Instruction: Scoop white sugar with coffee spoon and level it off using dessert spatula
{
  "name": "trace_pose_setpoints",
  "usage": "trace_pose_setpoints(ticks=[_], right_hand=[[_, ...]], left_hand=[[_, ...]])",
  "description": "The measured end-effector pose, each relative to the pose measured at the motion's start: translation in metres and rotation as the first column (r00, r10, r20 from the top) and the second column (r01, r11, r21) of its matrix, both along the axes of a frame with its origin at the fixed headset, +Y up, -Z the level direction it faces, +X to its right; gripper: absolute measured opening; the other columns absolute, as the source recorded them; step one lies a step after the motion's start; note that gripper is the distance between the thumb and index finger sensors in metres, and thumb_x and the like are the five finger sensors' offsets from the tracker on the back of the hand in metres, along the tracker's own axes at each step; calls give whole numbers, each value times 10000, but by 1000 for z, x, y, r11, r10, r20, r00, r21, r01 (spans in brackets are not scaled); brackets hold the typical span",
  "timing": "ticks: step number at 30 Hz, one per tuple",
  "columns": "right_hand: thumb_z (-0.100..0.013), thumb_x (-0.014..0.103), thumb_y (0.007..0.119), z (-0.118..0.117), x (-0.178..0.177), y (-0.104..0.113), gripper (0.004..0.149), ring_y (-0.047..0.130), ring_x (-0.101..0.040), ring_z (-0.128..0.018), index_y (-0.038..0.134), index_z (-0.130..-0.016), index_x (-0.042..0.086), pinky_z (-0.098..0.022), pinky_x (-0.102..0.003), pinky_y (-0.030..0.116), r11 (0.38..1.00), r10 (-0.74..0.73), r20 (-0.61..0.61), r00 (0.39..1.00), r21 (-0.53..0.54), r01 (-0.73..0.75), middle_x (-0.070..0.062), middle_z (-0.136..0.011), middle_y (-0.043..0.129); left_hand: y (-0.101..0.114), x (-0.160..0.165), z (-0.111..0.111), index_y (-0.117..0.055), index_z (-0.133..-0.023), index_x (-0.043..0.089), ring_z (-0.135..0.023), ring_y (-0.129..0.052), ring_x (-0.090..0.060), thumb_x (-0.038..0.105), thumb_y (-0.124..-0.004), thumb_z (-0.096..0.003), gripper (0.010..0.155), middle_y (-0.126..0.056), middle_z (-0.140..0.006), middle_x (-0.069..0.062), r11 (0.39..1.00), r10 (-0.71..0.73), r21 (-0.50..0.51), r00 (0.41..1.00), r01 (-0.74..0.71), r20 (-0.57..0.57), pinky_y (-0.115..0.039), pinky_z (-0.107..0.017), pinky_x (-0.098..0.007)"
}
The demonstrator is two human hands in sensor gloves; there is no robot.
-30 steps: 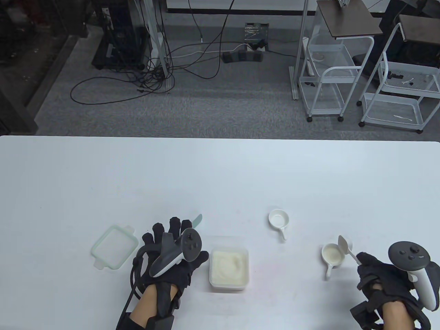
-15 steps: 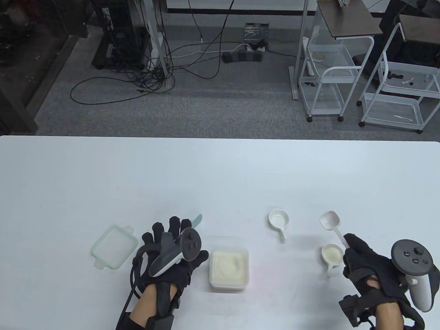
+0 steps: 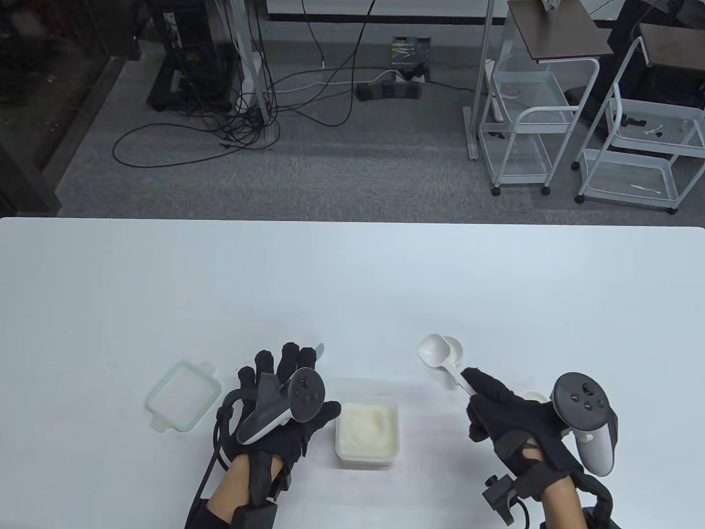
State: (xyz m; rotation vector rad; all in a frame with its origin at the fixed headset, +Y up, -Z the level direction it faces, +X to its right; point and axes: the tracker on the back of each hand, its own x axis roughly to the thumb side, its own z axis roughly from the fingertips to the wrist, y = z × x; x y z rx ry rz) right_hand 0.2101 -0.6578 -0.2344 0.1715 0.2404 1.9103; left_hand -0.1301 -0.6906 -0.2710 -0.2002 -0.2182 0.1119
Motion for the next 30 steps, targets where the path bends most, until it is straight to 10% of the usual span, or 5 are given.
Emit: trace_pose_setpoints(ticks=[16, 30], right_hand=[[-499, 190, 725, 3, -58, -14, 489, 928, -291, -399, 683, -977, 96, -460, -592, 765, 969, 245, -90, 965, 59, -240, -169, -557, 876], [-472, 175, 783, 14, -93, -13, 474, 905, -343, -481, 754, -945, 177, -526, -632, 715, 673, 736, -154, 659, 267, -690, -199, -627, 857]], left_hand=[[-4, 5, 1, -273, -1160, 206, -1074, -454, -583, 739, -604, -364, 1014, -323, -1251, -140, 994, 94, 40, 989, -99, 112, -415, -715, -761], [-43, 36, 2, -266, -1142, 163, -1077, -595, -487, 792, -779, -190, 1251, -405, -1231, -129, 986, 160, -105, 923, -131, 349, -493, -711, -746]])
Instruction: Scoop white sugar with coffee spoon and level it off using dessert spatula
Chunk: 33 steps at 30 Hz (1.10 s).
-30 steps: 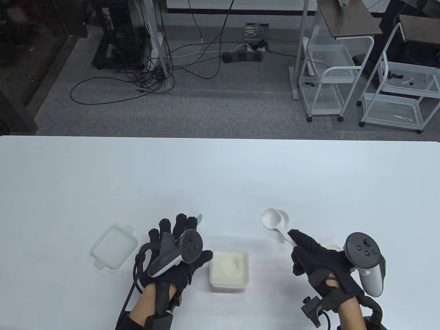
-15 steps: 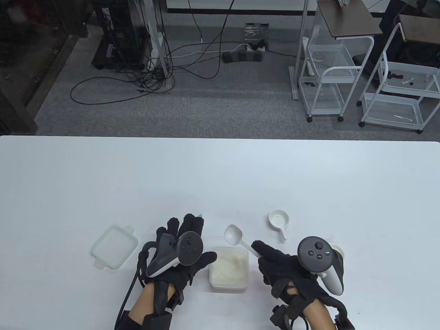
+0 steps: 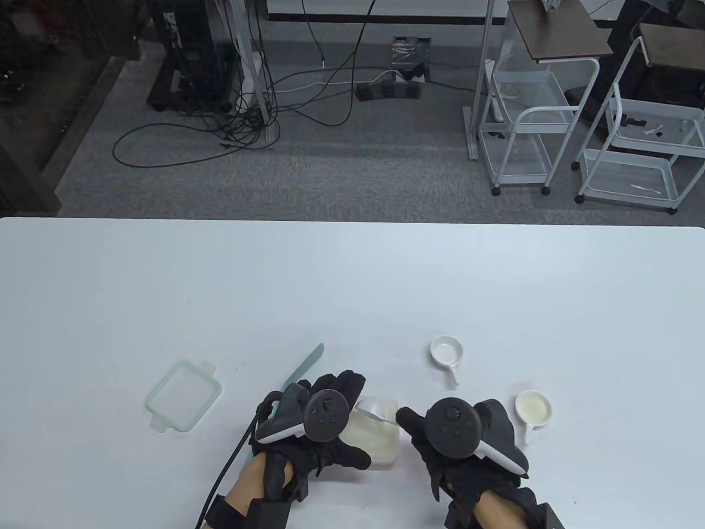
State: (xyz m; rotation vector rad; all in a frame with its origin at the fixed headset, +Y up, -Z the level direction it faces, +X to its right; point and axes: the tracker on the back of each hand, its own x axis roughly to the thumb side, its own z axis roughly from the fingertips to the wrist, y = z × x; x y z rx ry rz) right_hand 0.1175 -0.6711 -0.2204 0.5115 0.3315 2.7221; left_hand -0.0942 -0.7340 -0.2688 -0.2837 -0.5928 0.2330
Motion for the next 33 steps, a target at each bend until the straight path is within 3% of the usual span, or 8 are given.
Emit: trace_pose_setpoints(ticks=[5, 11, 20, 26, 33], right_hand=[[-466, 179, 781, 2, -14, -9, 471, 901, -339, -495, 758, -936, 203, -541, -635, 708, 986, 101, -42, 994, 137, -95, -190, -638, 852], [-463, 191, 777, 1, -18, -17, 467, 909, -333, -507, 759, -928, 222, -559, -649, 698, 974, 138, -60, 989, 188, -124, -168, -637, 864], [-465, 198, 763, -7, -6, -24, 460, 953, -292, -420, 774, -923, 156, -543, -638, 730, 999, -31, -67, 997, -37, 29, -129, -540, 920], [-477, 196, 724, -15, 7, -36, 460, 964, -260, -362, 758, -923, 87, -508, -607, 767, 945, -240, 21, 971, -223, 238, -113, -489, 923], [-483, 191, 702, -18, 16, -36, 463, 969, -242, -333, 745, -916, 33, -484, -586, 790, 898, -334, 83, 939, -275, 344, -100, -466, 920]], left_hand=[[-2, 1, -1, -306, -1143, 159, -1068, -633, -464, 781, -809, -194, 1241, -491, -1216, -113, 1000, -3, -10, 1000, 3, -6, -510, -711, -739], [-3, 2, 0, -312, -1143, 166, -1067, -632, -465, 779, -801, -198, 1228, -491, -1215, -111, 1000, -22, -9, 1000, 21, -8, -508, -711, -738], [-1, 3, 1, -308, -1144, 173, -1069, -621, -473, 781, -791, -203, 1220, -477, -1221, -112, 999, -45, -8, 999, 45, -7, -500, -712, -739], [0, 4, 2, -305, -1144, 174, -1069, -614, -479, 783, -788, -204, 1219, -470, -1223, -111, 998, -57, -4, 998, 57, -5, -497, -710, -741], [0, 5, 2, -303, -1144, 175, -1069, -616, -479, 785, -784, -204, 1220, -470, -1224, -103, 998, -69, 1, 998, 69, -3, -496, -712, -740]])
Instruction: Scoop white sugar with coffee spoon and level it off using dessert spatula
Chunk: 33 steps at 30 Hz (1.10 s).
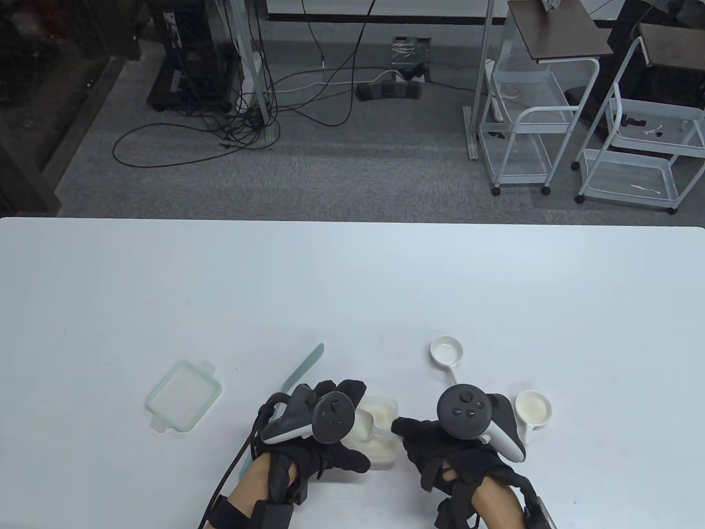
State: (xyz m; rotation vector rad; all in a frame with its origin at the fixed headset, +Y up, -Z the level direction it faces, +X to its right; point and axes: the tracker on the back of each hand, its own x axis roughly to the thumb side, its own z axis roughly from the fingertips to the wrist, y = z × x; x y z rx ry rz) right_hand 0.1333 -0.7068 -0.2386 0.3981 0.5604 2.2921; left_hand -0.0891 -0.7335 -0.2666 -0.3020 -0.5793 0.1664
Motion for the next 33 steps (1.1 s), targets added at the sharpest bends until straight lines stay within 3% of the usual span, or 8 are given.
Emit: trace_pose_setpoints(ticks=[13, 17, 20, 25, 33], right_hand=[[-486, 188, 700, -2, 22, 5, 463, 965, -244, -327, 742, -916, 20, -480, -586, 786, 990, -122, 52, 991, -62, 125, -104, -461, 918], [-487, 188, 701, -3, 25, 8, 464, 965, -245, -329, 739, -918, 21, -481, -586, 785, 987, -147, 62, 987, -52, 151, -104, -462, 918], [-488, 188, 701, -3, 27, 10, 463, 965, -246, -329, 740, -917, 20, -481, -587, 784, 984, -167, 66, 984, -50, 170, -106, -464, 917], [-489, 189, 701, -2, 27, 11, 462, 965, -245, -330, 739, -919, 21, -482, -587, 783, 981, -183, 66, 981, -48, 186, -106, -465, 917], [-493, 188, 699, -2, 29, 12, 464, 962, -248, -337, 731, -925, 22, -485, -590, 778, 980, -191, 75, 979, -49, 195, -109, -472, 914]], left_hand=[[4, -5, -1, -286, -1144, 164, -1069, -588, -502, 798, -735, -199, 1223, -445, -1227, -113, 999, 26, -18, 1000, -26, -15, -482, -712, -742], [23, -34, -10, -282, -1151, 156, -1079, -565, -498, 819, -627, -234, 1183, -443, -1227, -132, 976, 201, -54, 970, -210, -137, -471, -716, -750], [35, -65, -17, -323, -1153, 147, -1057, -620, -484, 801, -613, -265, 1140, -494, -1209, -159, 951, 299, 10, 907, -310, -297, -505, -714, -740], [40, -92, -22, -355, -1156, 139, -1039, -660, -491, 791, -644, -293, 1119, -538, -1197, -174, 982, 187, 102, 882, -158, -433, -516, -706, -756], [24, -84, -24, -346, -1158, 127, -1013, -714, -466, 751, -676, -334, 1085, -554, -1187, -191, 998, -57, -5, 863, 63, -502, -567, -711, -714]])
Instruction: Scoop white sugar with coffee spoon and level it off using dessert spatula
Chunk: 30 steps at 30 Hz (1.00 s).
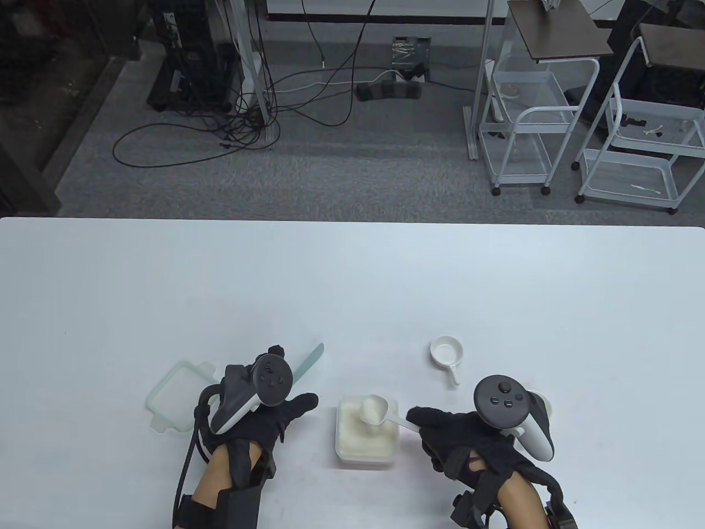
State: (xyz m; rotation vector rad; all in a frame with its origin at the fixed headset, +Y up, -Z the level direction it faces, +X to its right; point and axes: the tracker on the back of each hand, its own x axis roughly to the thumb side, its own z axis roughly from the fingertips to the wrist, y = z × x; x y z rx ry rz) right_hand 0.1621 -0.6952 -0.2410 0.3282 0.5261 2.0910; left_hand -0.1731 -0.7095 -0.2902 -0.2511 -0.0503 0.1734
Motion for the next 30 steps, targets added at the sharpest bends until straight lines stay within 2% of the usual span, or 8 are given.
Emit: trace_pose_setpoints(ticks=[3, 5, 8, 14, 20, 24, 26, 30], right_hand=[[-493, 188, 699, 0, 0, 0, 464, 961, -250, -339, 731, -926, 23, -485, -591, 777, 1000, 2, 0, 1000, -4, -2, -109, -473, 913], [-493, 188, 699, 0, 0, 0, 464, 961, -250, -339, 730, -926, 23, -486, -590, 777, 1000, 3, 0, 1000, -7, -3, -109, -473, 913], [-493, 188, 699, 0, 0, 0, 464, 961, -249, -338, 731, -925, 22, -486, -590, 777, 1000, 7, -2, 1000, -12, -7, -109, -472, 913], [-493, 188, 699, 0, 0, 0, 464, 961, -249, -337, 730, -926, 24, -485, -591, 776, 1000, 4, -6, 1000, -11, -4, -109, -472, 913], [-494, 189, 699, 0, -1, -1, 464, 961, -249, -338, 730, -927, 24, -486, -590, 777, 1000, 9, -9, 1000, -16, -9, -109, -473, 913], [-494, 189, 699, 0, -2, -2, 464, 961, -249, -338, 730, -927, 26, -486, -590, 776, 1000, 17, -10, 1000, -21, -18, -107, -473, 913], [-494, 189, 699, 0, -2, -2, 464, 961, -248, -339, 729, -928, 26, -486, -590, 776, 1000, 20, -10, 1000, -23, -21, -108, -473, 913], [-495, 190, 698, 0, -3, -3, 464, 960, -249, -341, 728, -929, 28, -488, -590, 775, 999, 19, -10, 1000, -28, -20, -108, -475, 912]], left_hand=[[-2, 0, -1, -409, -1150, 120, -967, -792, -430, 699, -719, -385, 1008, -643, -1146, -188, 999, -49, -23, 999, 48, -25, -623, -702, -674], [-5, 0, -1, -584, -1100, 140, -887, -908, -361, 647, -759, -419, 867, -825, -1036, -120, 991, -120, -71, 992, 117, -44, -668, -692, -645], [-11, 1, -2, -676, -1048, 138, -802, -974, -306, 578, -830, -428, 776, -911, -935, -78, 974, -202, -120, 977, 193, -67, -709, -675, -607], [-21, 8, -4, -804, -967, 146, -702, -1046, -235, 530, -901, -405, 688, -991, -828, -16, 943, -315, -122, 948, 309, -35, -769, -649, -556], [-25, 11, -4, -900, -898, 159, -601, -1091, -189, 519, -913, -402, 612, -1044, -740, 14, 940, -328, -114, 944, 322, -32, -805, -628, -523], [-24, 11, -3, -929, -896, 215, -555, -1113, -163, 518, -920, -411, 572, -1055, -732, 24, 944, -318, -110, 946, 311, -60, -823, -620, -489], [-26, 11, -3, -937, -888, 209, -478, -1137, -117, 512, -926, -414, 563, -1059, -730, 10, 950, -302, -109, 950, 293, -74, -850, -601, -453], [-26, 13, -4, -955, -866, 204, -456, -1153, -110, 516, -934, -412, 551, -1074, -718, 24, 945, -320, -95, 945, 313, -67, -862, -591, -432]])
